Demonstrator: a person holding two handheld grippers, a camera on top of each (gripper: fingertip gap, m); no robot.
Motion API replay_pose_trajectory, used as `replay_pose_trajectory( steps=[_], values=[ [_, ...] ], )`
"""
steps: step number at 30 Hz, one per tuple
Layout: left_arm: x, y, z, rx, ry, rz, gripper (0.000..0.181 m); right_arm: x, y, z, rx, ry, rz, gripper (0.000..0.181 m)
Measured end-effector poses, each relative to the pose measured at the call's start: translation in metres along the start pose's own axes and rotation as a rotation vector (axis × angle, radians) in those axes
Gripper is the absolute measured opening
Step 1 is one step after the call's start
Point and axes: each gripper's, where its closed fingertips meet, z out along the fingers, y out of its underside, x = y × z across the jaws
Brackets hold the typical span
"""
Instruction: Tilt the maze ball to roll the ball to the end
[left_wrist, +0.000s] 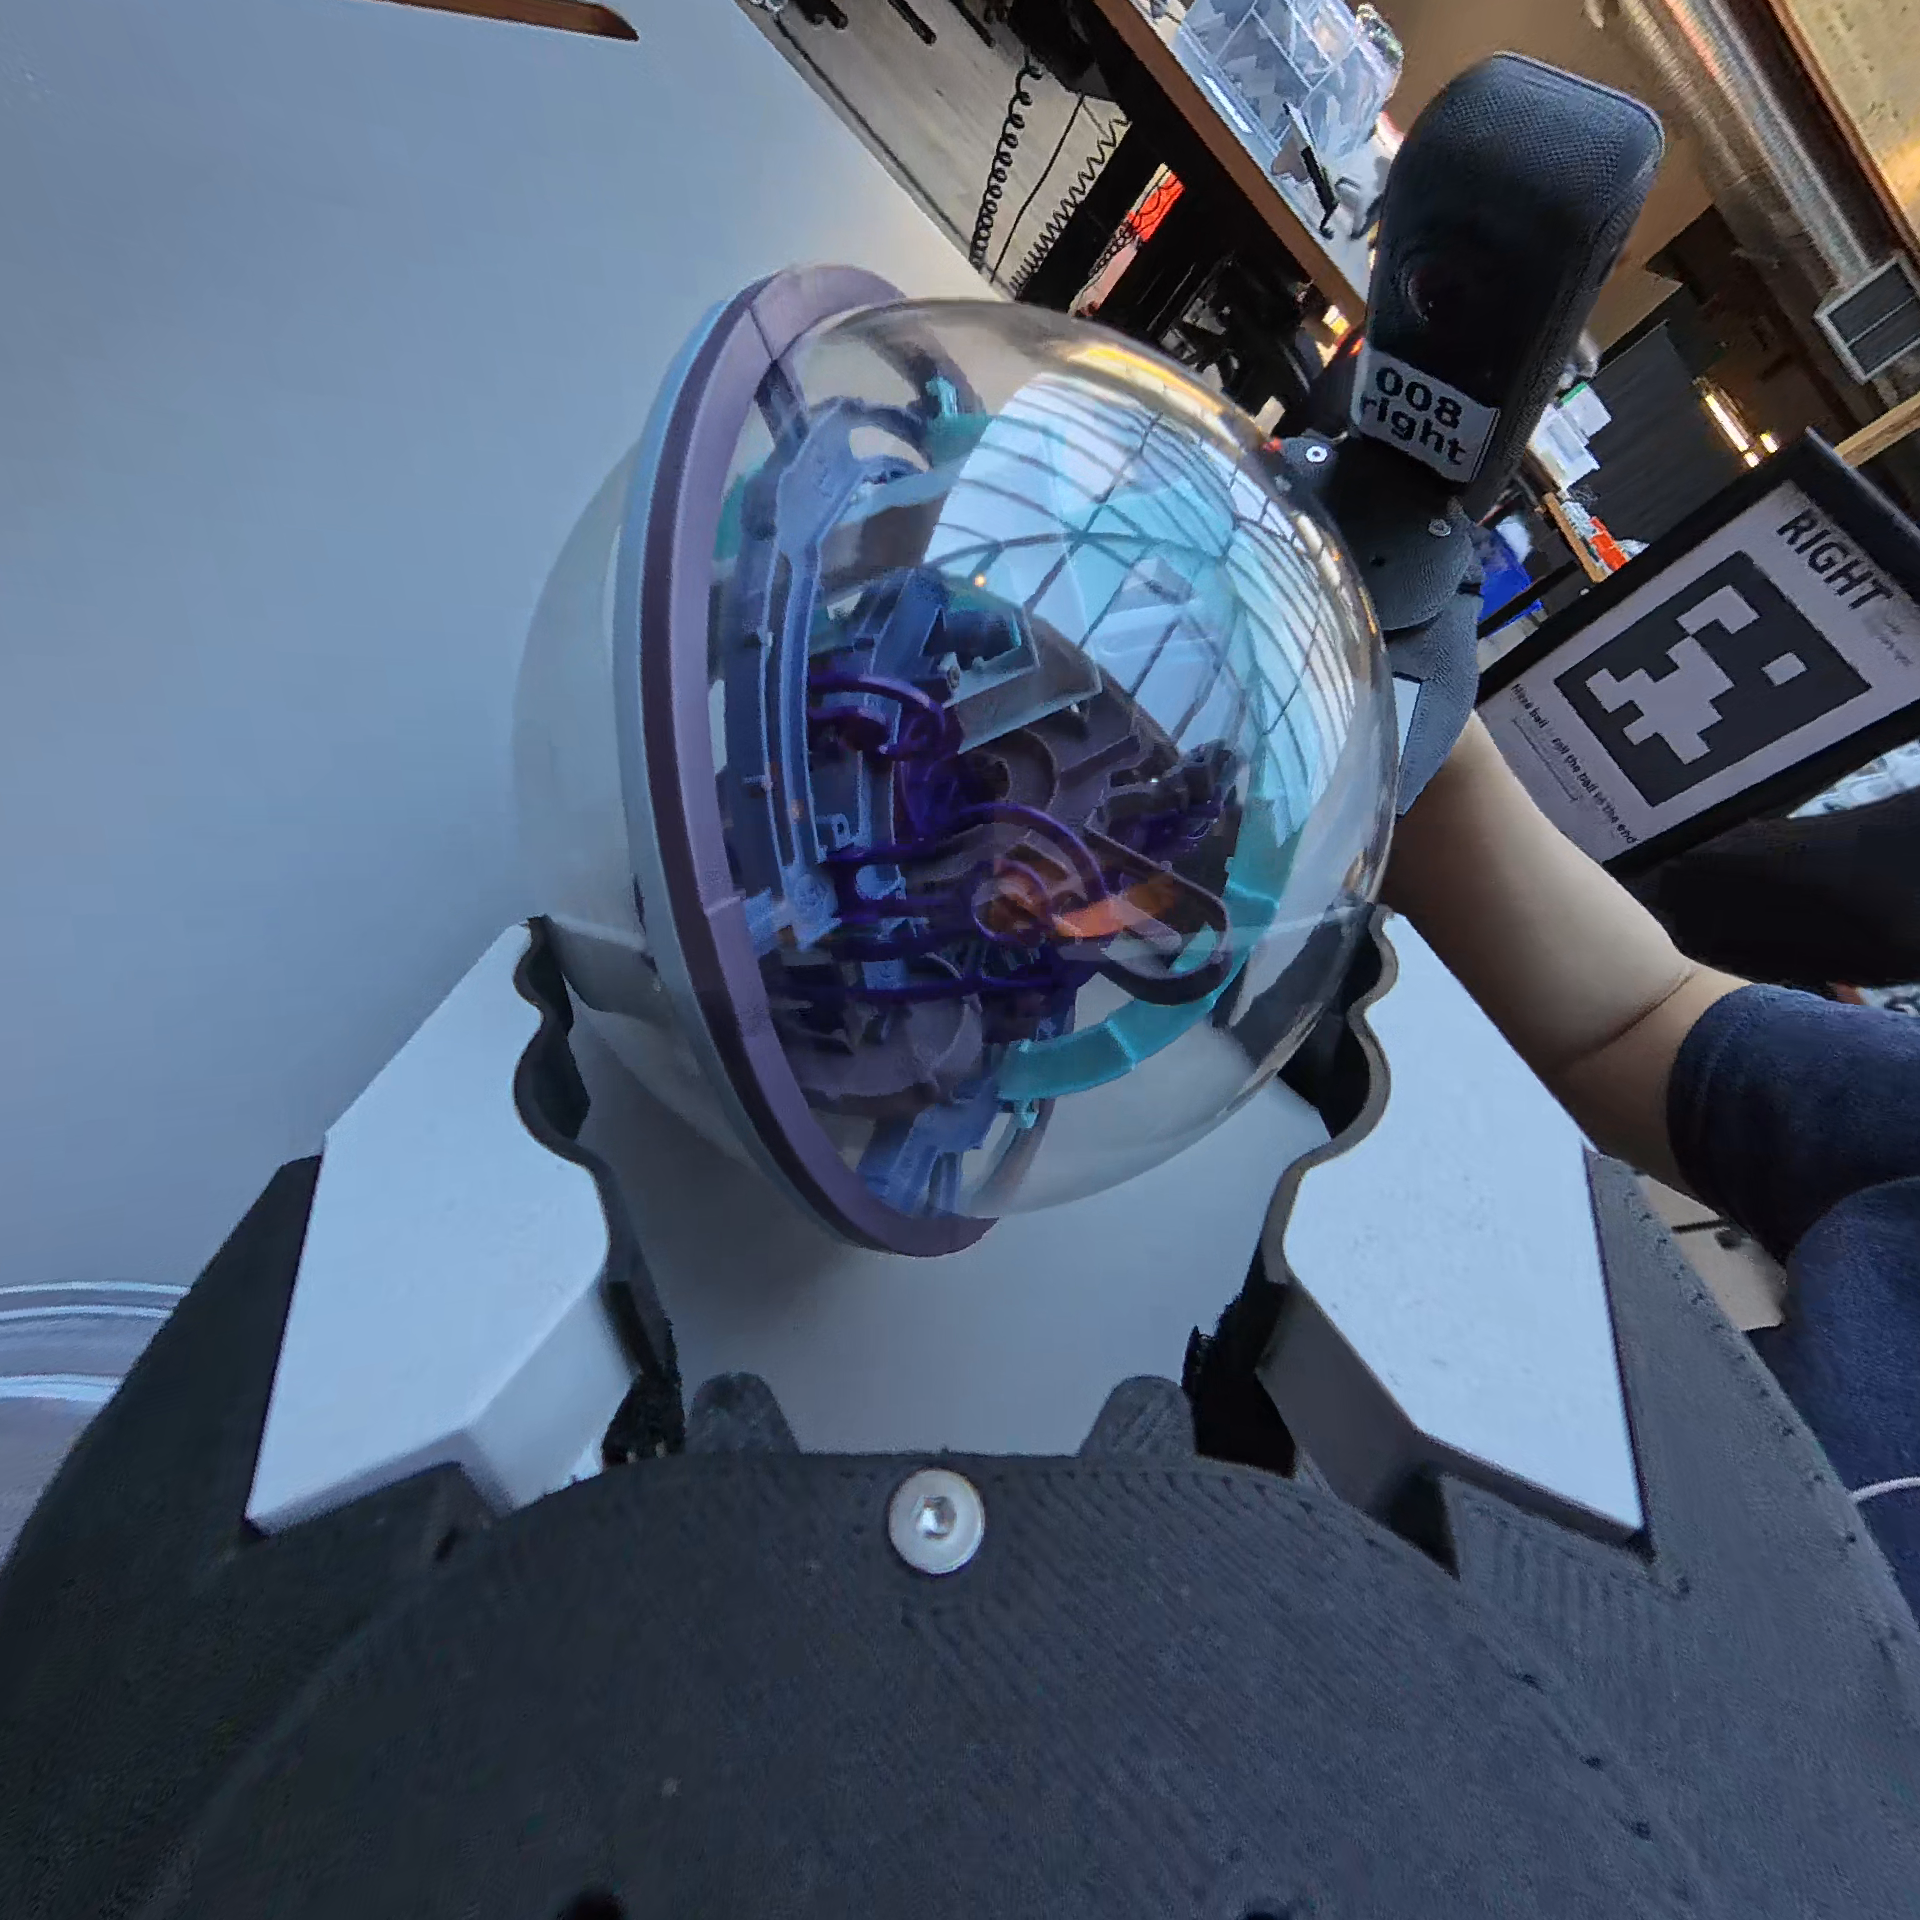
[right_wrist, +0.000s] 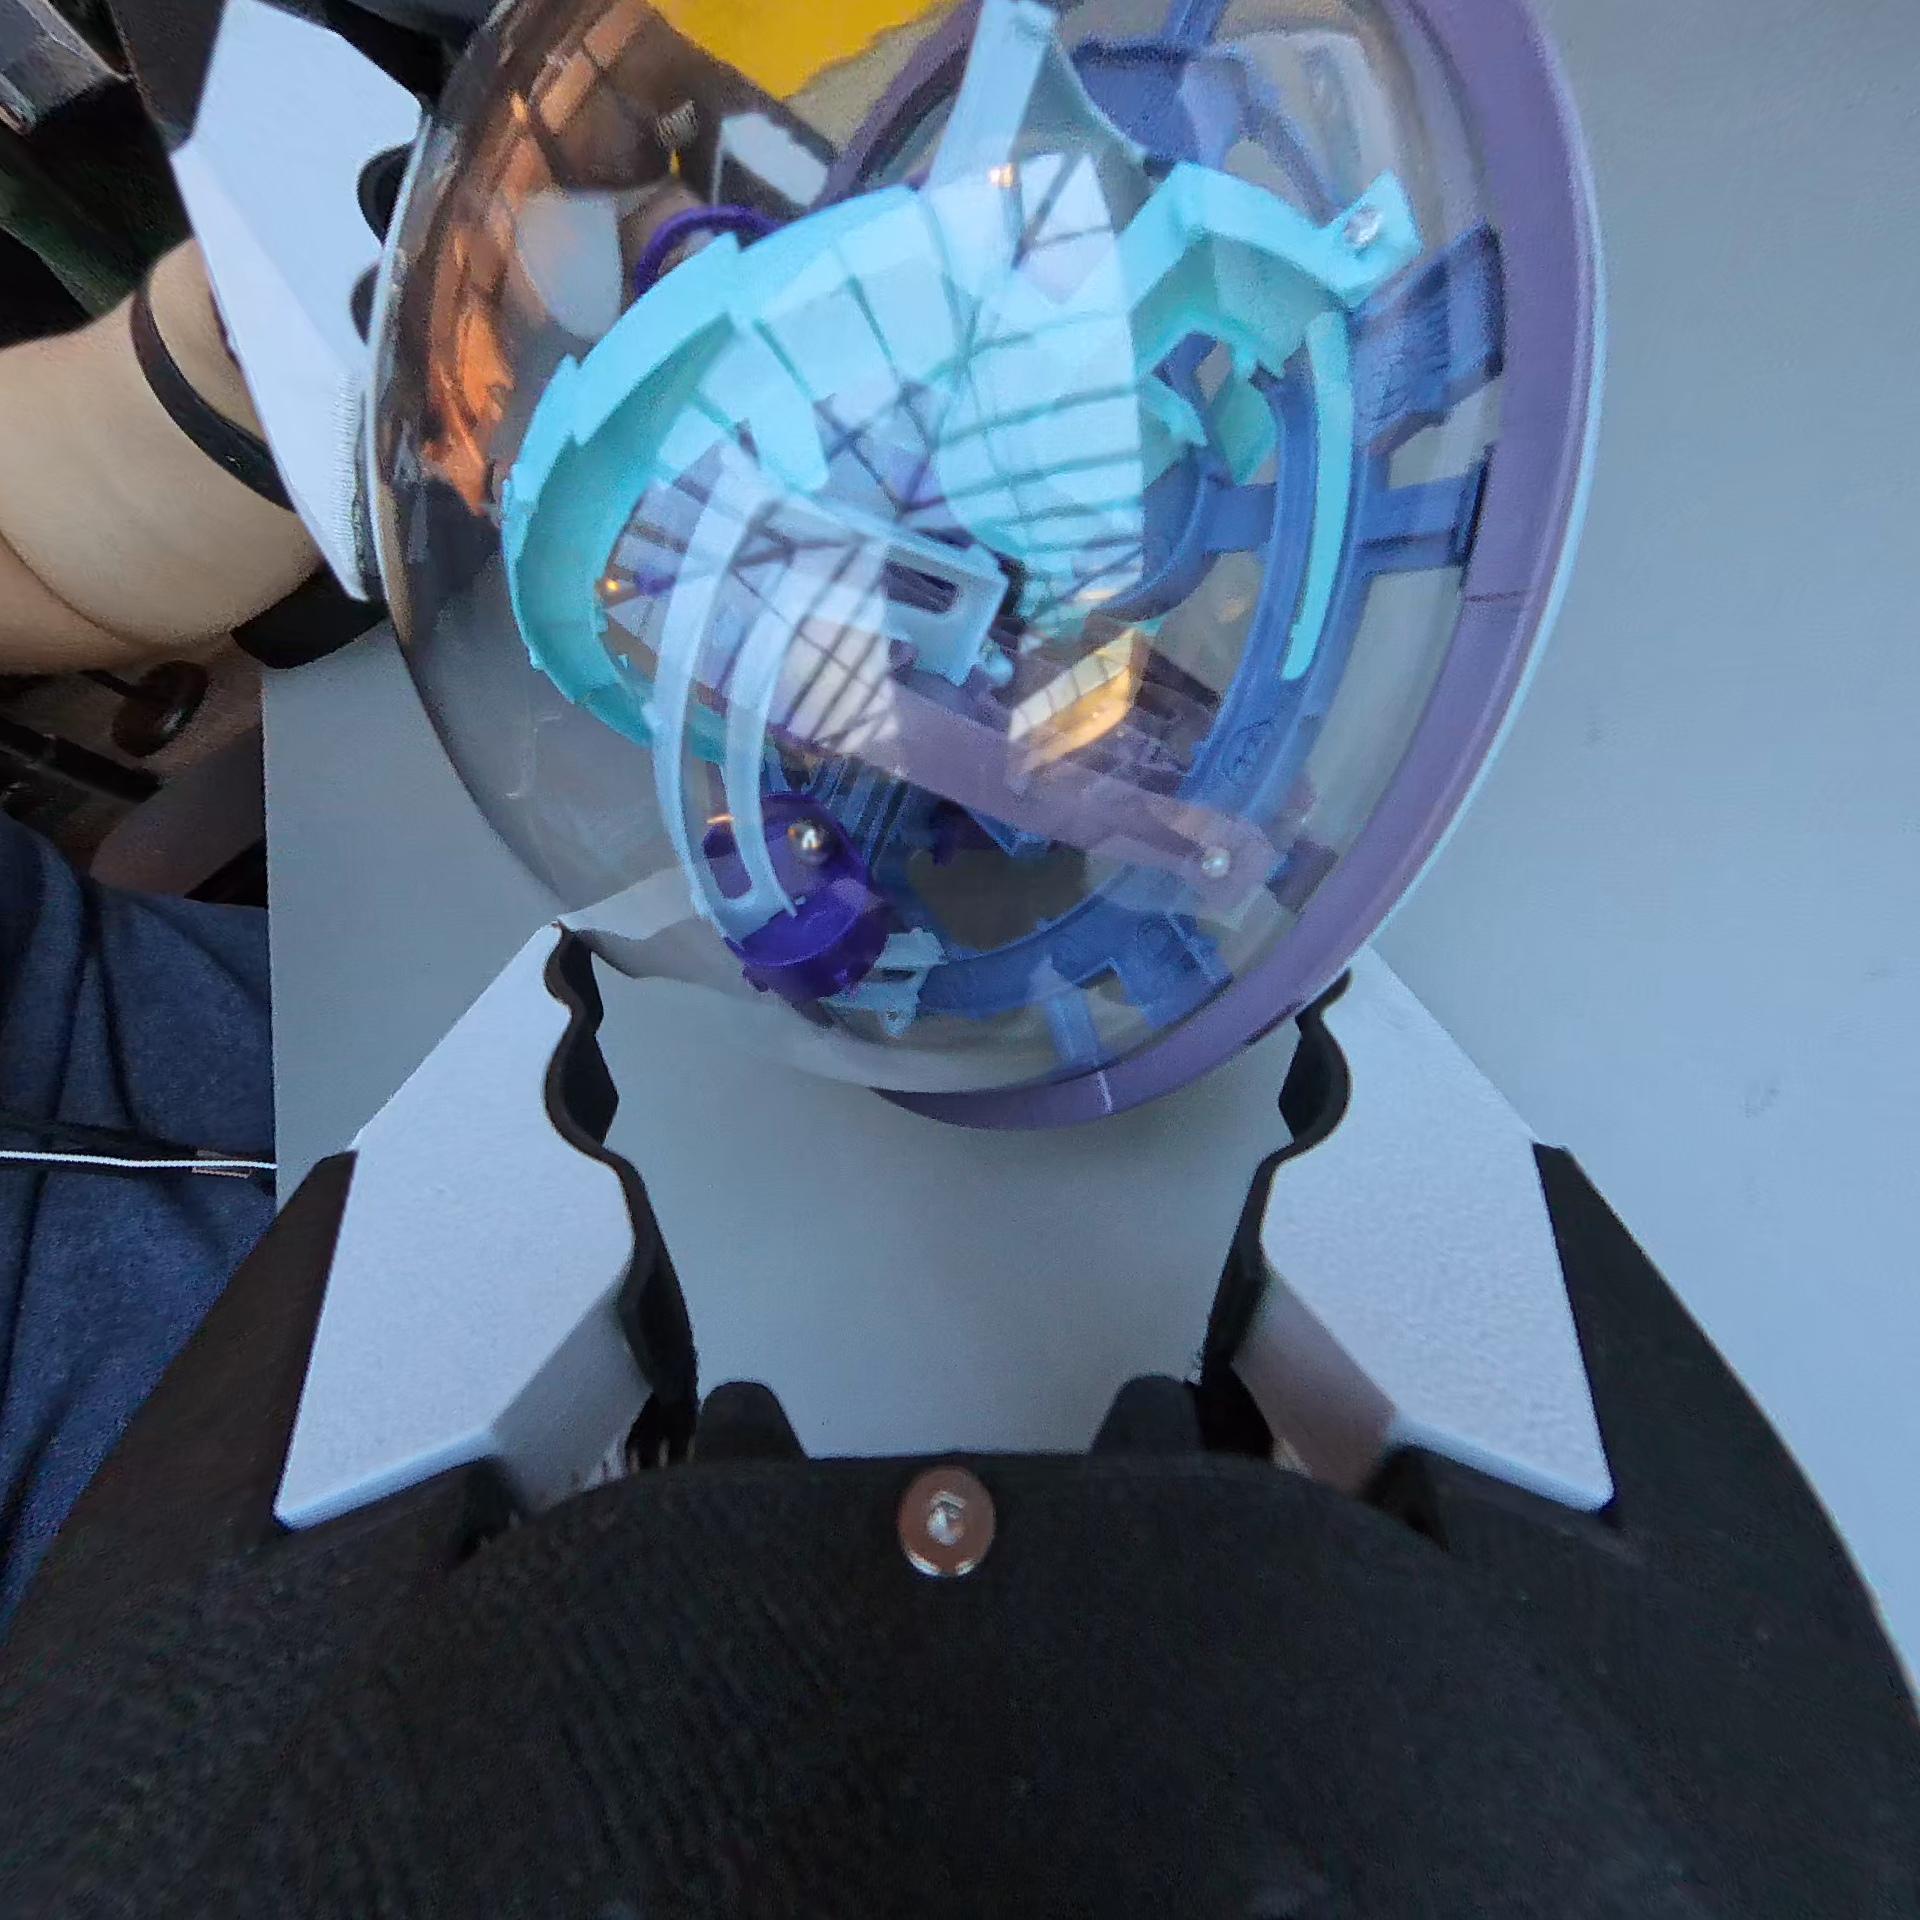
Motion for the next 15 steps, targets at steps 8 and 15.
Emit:
replay_pose_trajectory(
  steps=[8,15],
  values=[
    [0.002,0.012,-0.003,0.068,0.115,-0.032,0.144,-0.003,-0.009,-0.005,-0.008,0.068,-0.097,0.133],
    [0.0,0.009,-0.004,0.078,-0.009,0.27,0.144,0.005,0.004,0.003,-0.073,0.187,-0.237,0.132]
  ],
)
